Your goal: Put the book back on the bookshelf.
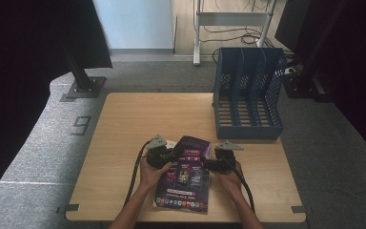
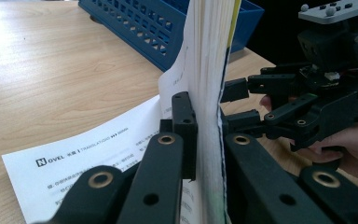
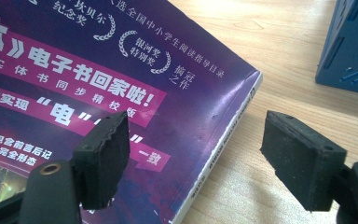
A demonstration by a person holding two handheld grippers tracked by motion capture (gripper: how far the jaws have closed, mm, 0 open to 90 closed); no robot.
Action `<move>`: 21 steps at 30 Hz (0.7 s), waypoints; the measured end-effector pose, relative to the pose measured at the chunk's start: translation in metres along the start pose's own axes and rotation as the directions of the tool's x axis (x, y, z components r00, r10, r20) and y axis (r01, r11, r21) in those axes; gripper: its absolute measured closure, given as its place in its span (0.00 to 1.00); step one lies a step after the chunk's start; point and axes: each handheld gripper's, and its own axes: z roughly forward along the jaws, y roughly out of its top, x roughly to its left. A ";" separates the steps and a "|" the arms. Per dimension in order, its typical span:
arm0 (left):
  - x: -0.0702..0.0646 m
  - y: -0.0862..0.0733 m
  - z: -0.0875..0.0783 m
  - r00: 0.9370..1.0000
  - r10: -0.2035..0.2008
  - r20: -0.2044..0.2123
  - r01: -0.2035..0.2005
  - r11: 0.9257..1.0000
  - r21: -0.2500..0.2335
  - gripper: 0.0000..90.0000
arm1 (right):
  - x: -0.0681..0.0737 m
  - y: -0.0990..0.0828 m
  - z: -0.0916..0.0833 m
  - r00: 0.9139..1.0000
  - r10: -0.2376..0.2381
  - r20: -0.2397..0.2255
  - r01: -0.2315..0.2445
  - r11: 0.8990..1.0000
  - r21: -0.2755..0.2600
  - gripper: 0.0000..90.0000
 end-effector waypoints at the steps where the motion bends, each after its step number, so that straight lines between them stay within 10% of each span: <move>1: 0.000 0.000 0.000 1.000 0.001 -0.001 -0.001 1.000 -0.001 0.98 | 0.000 0.000 0.000 1.000 -0.003 -0.004 0.003 1.000 -0.003 0.25; 21: -0.007 0.006 -0.004 1.000 0.019 0.011 -0.018 1.000 -0.023 0.98 | 0.004 0.010 0.004 0.999 0.006 -0.034 -0.006 1.000 0.019 0.20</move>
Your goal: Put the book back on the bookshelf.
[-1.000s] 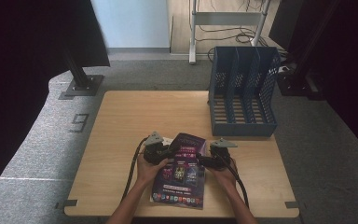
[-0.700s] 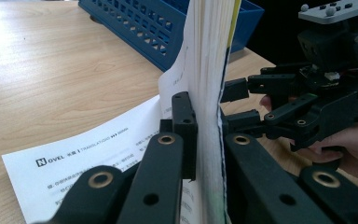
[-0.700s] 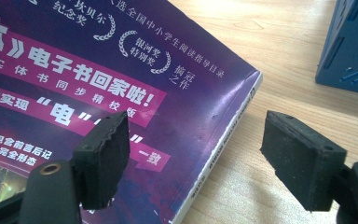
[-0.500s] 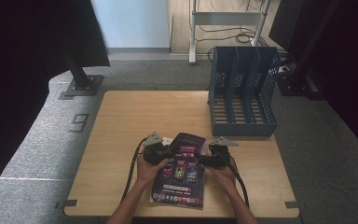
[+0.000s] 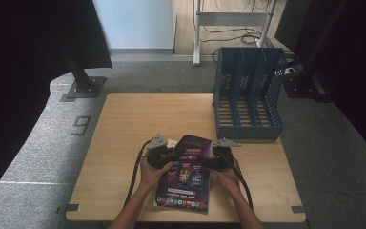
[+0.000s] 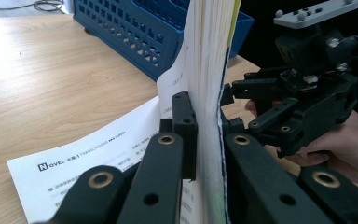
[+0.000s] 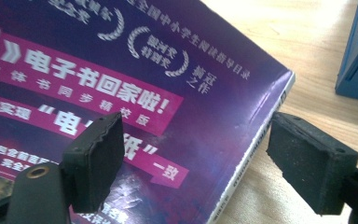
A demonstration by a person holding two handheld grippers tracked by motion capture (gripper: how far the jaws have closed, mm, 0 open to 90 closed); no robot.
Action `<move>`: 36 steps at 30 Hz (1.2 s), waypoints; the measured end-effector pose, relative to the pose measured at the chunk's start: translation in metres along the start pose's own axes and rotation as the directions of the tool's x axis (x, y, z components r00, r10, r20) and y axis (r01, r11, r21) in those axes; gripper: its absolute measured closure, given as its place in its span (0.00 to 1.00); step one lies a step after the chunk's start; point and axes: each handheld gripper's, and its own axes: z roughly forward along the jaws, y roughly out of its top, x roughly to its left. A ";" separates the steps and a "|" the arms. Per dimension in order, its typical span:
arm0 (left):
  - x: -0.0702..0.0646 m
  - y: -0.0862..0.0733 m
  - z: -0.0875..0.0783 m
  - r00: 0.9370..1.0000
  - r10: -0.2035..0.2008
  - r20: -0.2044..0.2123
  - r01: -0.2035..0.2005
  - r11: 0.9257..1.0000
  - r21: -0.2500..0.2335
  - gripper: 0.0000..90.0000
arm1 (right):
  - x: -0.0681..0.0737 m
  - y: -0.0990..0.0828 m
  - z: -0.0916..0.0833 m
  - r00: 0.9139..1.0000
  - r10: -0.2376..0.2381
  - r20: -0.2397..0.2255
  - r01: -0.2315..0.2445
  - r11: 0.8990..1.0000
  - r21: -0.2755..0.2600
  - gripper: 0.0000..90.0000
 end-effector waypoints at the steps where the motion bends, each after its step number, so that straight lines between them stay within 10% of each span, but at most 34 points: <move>1: 0.000 0.000 0.000 1.000 0.001 0.000 -0.001 1.000 0.000 0.98 | -0.001 -0.001 0.001 1.000 0.003 -0.001 -0.003 1.000 0.002 0.20; 19: 0.000 -0.001 0.002 1.000 0.005 0.000 -0.005 1.000 0.001 0.98 | -0.009 -0.005 0.006 0.994 0.066 -0.091 -0.063 0.997 0.035 0.18; 36: 0.020 -0.018 0.012 0.998 -0.055 -0.036 0.057 0.997 0.046 0.97 | -0.003 -0.002 -0.001 0.999 0.016 -0.046 -0.015 1.000 0.018 0.31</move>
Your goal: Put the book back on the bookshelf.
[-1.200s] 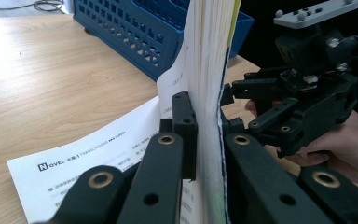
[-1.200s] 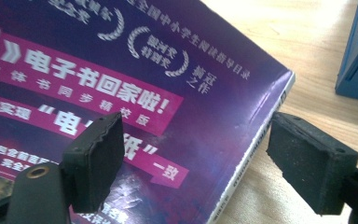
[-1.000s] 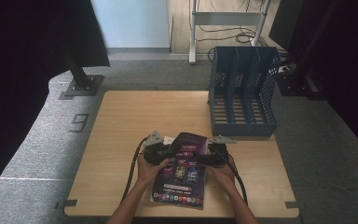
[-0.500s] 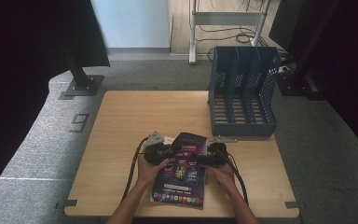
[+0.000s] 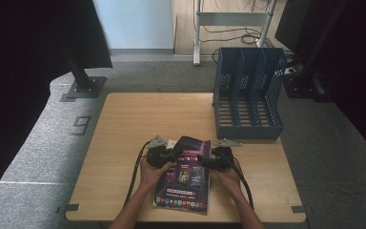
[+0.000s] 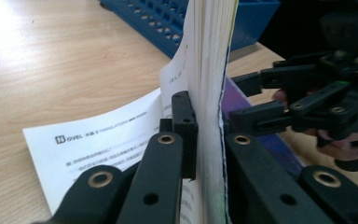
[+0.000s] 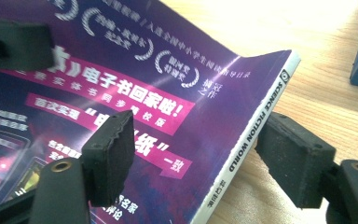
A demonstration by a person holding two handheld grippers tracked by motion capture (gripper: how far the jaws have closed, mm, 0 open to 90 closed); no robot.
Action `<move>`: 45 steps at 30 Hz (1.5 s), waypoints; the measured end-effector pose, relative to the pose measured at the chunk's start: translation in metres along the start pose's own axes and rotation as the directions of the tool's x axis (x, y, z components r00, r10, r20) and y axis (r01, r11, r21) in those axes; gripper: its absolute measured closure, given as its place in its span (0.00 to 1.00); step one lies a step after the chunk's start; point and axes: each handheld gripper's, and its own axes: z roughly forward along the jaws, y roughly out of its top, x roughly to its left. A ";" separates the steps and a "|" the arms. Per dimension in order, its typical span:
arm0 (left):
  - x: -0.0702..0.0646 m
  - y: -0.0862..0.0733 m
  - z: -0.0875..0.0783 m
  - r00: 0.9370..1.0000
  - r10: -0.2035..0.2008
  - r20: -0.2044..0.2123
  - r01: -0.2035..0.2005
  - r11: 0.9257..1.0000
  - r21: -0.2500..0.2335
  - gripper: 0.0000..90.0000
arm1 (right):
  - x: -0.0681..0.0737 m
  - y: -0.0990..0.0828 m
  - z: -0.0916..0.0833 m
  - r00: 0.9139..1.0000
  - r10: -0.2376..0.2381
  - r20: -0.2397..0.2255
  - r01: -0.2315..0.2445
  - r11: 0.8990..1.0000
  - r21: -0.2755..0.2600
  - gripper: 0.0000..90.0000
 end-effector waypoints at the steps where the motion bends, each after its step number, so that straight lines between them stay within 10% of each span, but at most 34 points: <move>1: 0.001 -0.001 0.001 1.000 -0.003 -0.002 0.003 1.000 0.000 0.97 | 0.000 0.000 0.000 1.000 0.002 0.000 -0.002 1.000 0.000 0.32; 45: 0.009 -0.008 0.014 1.000 0.007 -0.024 -0.006 1.000 0.029 0.97 | -0.013 0.007 0.019 1.000 -0.004 -0.013 0.005 1.000 0.026 0.50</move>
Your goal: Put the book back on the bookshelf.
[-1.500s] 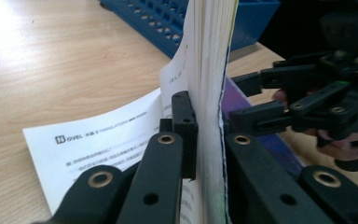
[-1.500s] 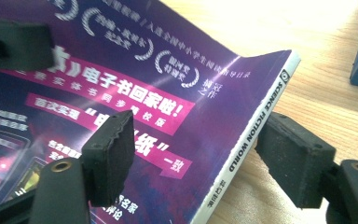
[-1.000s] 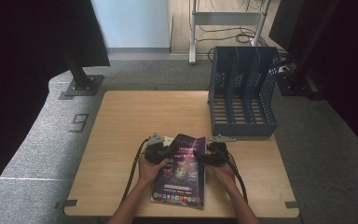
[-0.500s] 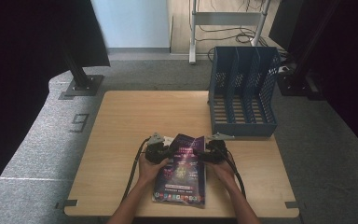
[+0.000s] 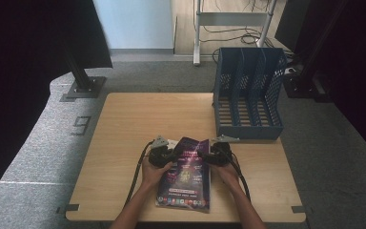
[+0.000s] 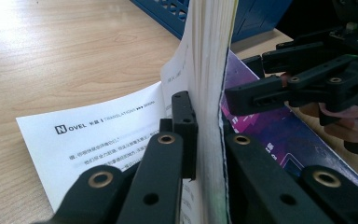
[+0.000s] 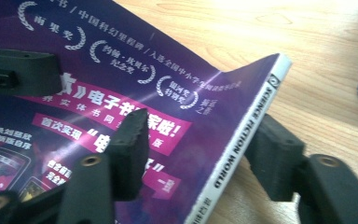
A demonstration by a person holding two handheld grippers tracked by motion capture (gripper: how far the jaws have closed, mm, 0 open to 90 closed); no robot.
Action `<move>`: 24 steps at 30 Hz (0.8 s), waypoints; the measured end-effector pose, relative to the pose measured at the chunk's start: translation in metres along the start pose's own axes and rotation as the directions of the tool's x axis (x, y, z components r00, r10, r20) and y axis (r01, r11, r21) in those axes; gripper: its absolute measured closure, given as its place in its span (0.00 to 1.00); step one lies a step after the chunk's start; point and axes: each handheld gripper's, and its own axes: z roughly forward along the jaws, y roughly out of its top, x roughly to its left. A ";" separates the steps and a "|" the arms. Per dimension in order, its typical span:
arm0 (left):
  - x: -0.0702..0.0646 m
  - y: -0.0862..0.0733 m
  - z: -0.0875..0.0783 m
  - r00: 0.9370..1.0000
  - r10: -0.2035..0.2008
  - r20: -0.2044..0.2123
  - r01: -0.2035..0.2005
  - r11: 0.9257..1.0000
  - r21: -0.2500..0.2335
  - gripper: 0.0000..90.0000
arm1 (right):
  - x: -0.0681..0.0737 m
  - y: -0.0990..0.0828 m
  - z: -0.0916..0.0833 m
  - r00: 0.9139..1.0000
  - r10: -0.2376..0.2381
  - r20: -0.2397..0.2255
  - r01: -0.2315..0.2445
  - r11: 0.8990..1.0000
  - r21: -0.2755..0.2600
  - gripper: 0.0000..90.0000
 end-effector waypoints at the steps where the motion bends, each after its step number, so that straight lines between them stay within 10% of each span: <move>1: 0.000 0.000 0.000 1.000 0.000 0.000 0.000 1.000 -0.001 0.97 | -0.001 0.000 -0.001 1.000 -0.001 0.005 0.001 1.000 0.001 0.53; 10: 0.000 0.001 -0.004 1.000 -0.006 0.006 0.006 1.000 -0.013 0.97 | -0.005 0.000 -0.006 0.999 0.018 -0.029 -0.018 1.000 0.007 0.68; 24: -0.001 0.001 -0.002 1.000 -0.002 0.011 0.002 1.000 -0.006 0.97 | -0.006 -0.001 -0.002 0.999 -0.007 -0.047 0.009 0.999 0.032 0.65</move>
